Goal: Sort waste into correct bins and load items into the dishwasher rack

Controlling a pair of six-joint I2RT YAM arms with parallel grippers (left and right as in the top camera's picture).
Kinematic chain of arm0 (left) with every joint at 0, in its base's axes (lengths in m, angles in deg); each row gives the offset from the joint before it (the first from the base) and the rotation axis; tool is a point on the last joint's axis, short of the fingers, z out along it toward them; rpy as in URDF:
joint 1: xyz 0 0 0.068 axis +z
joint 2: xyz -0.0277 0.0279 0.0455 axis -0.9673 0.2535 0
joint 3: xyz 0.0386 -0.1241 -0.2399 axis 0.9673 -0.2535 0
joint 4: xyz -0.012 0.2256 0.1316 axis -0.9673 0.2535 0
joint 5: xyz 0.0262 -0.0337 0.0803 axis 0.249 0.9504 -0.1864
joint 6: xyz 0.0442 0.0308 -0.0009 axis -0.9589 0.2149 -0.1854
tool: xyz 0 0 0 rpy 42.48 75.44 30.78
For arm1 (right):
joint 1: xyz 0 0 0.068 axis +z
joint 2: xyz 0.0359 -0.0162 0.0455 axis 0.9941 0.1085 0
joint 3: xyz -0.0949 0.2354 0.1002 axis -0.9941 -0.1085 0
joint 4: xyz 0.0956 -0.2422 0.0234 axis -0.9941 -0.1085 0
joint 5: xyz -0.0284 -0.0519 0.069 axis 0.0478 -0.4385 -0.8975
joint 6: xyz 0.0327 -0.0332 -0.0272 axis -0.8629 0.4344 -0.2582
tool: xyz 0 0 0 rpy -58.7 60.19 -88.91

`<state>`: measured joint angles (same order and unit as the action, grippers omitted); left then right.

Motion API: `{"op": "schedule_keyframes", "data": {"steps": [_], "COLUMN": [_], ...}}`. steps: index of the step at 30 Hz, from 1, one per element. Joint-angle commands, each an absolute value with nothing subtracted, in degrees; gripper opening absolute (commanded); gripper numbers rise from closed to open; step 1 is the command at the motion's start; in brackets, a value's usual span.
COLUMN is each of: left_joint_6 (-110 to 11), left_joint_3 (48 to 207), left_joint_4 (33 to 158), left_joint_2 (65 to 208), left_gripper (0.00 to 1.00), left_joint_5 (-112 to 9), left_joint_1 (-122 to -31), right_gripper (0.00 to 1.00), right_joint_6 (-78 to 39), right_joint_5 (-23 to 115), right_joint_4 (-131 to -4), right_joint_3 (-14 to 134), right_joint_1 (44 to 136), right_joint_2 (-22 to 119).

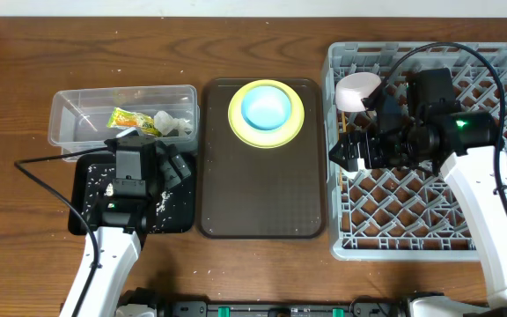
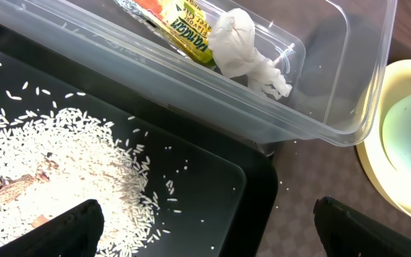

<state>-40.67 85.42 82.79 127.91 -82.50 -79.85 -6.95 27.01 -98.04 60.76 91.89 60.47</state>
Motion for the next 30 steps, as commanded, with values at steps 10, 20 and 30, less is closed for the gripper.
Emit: {"op": "schedule_keyframes", "data": {"steps": [10, 20, 30], "left_joint_6": [-41.0, -41.0, -41.0], "left_joint_3": [86.3, 86.3, 86.3], "left_joint_4": [83.0, 82.7, 81.2], "left_joint_2": [128.0, 128.0, 128.0], "left_gripper": [0.97, 0.97, 0.97], "left_joint_5": [-82.6, -82.6, -82.6], "left_joint_1": [-79.6, -79.6, -79.6], "right_gripper": [0.99, 0.99, 0.99], "right_joint_6": [-7.5, -7.5, -7.5], "right_joint_5": [27.0, 27.0, 27.0], "right_joint_4": [-98.1, -98.1, -98.1], "right_joint_3": [61.3, 61.3, 61.3], "right_joint_1": [92.4, 92.4, 92.4], "right_joint_2": [60.2, 60.2, 60.2]}}
